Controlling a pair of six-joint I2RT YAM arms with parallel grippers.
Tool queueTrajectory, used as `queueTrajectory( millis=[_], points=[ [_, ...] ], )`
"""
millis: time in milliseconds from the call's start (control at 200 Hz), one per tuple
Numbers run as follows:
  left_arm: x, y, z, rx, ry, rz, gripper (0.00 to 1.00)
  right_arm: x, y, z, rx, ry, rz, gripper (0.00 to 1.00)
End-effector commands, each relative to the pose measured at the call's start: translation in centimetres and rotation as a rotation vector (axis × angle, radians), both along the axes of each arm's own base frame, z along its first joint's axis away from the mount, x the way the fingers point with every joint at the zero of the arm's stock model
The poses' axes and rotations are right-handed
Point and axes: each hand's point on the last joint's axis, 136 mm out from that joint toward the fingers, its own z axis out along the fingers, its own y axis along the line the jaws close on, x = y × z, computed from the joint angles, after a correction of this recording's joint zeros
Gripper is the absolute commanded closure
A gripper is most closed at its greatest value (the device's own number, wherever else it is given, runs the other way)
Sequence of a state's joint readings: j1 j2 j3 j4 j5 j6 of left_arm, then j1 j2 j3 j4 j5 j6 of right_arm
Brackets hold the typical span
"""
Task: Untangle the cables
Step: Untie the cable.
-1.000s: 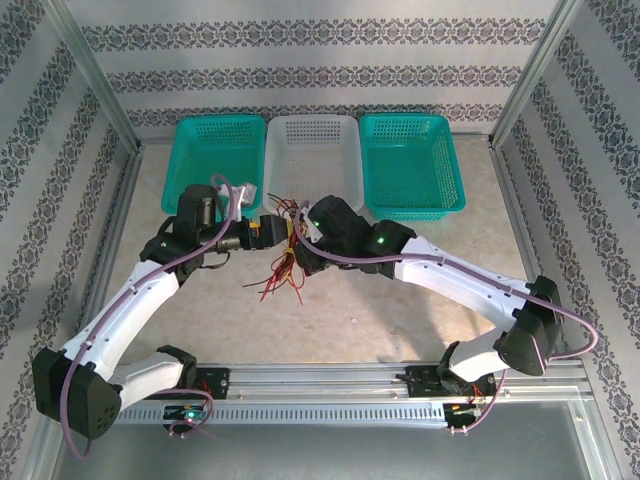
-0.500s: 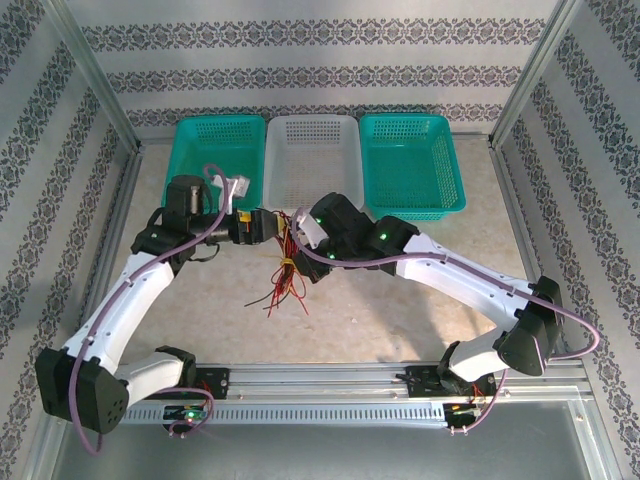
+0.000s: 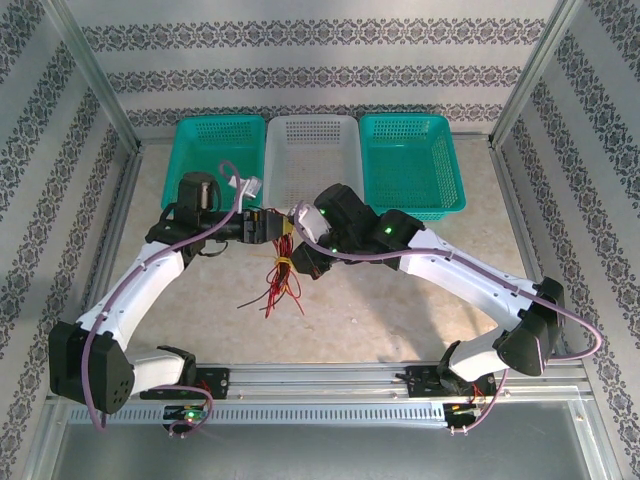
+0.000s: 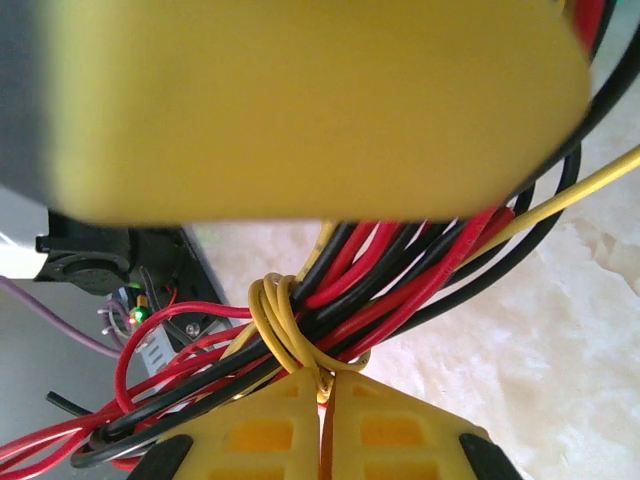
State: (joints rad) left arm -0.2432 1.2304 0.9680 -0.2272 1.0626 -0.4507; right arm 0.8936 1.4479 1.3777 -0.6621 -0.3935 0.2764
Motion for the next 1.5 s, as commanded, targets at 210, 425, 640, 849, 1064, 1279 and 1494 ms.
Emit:
queueTrajectory(
  millis=[210, 425, 640, 849, 1064, 1279, 1494],
  points=[
    [-1.2, -1.0, 0.7, -0.069, -0.005, -0.058, 0.71, 0.5, 0.7, 3.0, 0.102, -0.056, 0.011, 1.0],
    [0.9, -0.6, 1.3, -0.093, -0.033, 0.06, 0.94, 2.0, -1.4, 3.0, 0.061, -0.138, -0.111, 0.6],
    [5.4, 3.1, -1.6, 0.03, 0.008, 0.436, 1.0, 7.8, -11.9, 1.2, -0.216, -0.298, -0.665, 0.02],
    [6.7, 5.5, -3.7, 0.04, 0.115, 0.701, 1.0, 8.3, -19.9, -2.8, -0.501, -0.231, -1.07, 0.02],
    [5.4, 3.7, -2.6, 0.073, 0.086, 0.714, 1.0, 7.8, -16.5, -4.7, -0.308, -0.189, -0.932, 0.02],
    [4.9, 2.0, -3.4, 0.05, 0.089, 0.715, 1.0, 7.4, -12.8, -4.6, -0.002, -0.026, -0.746, 0.1],
    [4.5, -0.5, -2.6, -0.04, 0.104, 0.678, 1.0, 6.5, -12.5, -3.8, 0.067, 0.058, -0.676, 0.46]
  ],
)
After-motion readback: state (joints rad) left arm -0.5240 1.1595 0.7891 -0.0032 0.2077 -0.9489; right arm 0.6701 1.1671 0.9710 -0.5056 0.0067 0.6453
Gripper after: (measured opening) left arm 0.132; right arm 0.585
